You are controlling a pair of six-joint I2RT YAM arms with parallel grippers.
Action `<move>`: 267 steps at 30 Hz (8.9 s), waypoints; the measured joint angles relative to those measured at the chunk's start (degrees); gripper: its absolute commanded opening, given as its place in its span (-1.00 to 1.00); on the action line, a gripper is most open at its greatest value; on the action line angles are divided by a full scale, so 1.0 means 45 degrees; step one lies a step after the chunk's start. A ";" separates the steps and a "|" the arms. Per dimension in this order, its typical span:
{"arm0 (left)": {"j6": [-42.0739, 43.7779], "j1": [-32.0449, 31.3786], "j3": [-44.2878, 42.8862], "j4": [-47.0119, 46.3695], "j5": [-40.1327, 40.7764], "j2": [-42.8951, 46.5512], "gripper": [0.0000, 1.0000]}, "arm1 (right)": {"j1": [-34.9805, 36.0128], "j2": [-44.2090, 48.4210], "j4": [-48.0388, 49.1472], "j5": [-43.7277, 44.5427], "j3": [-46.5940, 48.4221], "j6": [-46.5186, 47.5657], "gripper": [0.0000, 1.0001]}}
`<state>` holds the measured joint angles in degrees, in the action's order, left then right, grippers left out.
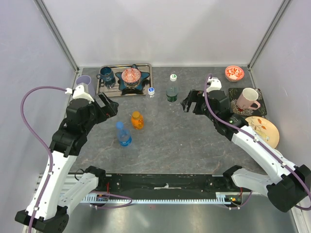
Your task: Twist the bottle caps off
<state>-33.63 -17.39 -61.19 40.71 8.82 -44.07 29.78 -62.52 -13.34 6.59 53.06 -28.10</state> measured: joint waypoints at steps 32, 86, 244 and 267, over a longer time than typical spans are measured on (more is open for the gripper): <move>0.0913 -0.0024 0.0782 -0.0709 -0.0364 0.0627 0.96 | -0.0010 -0.6470 -0.0049 0.1894 0.7198 0.1535 0.93; 0.0957 -0.0034 -0.0952 -0.1991 -0.2662 -0.1622 0.99 | -0.0034 -0.0738 -0.1535 0.1549 0.4988 0.0981 -1.00; 0.2380 -0.5814 0.0053 -1.1064 -1.3100 -0.3881 0.01 | 0.1467 0.1044 0.1710 -0.8762 0.4930 -0.0199 -1.00; -0.3424 -0.5901 0.0340 -1.8068 -1.9851 -0.5809 -0.04 | 0.1530 0.2025 0.5843 -1.4246 0.3099 0.0204 0.54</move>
<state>-49.04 -43.94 -59.66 -40.60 -80.51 -70.22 36.67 -53.41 12.95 -57.52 67.00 -27.18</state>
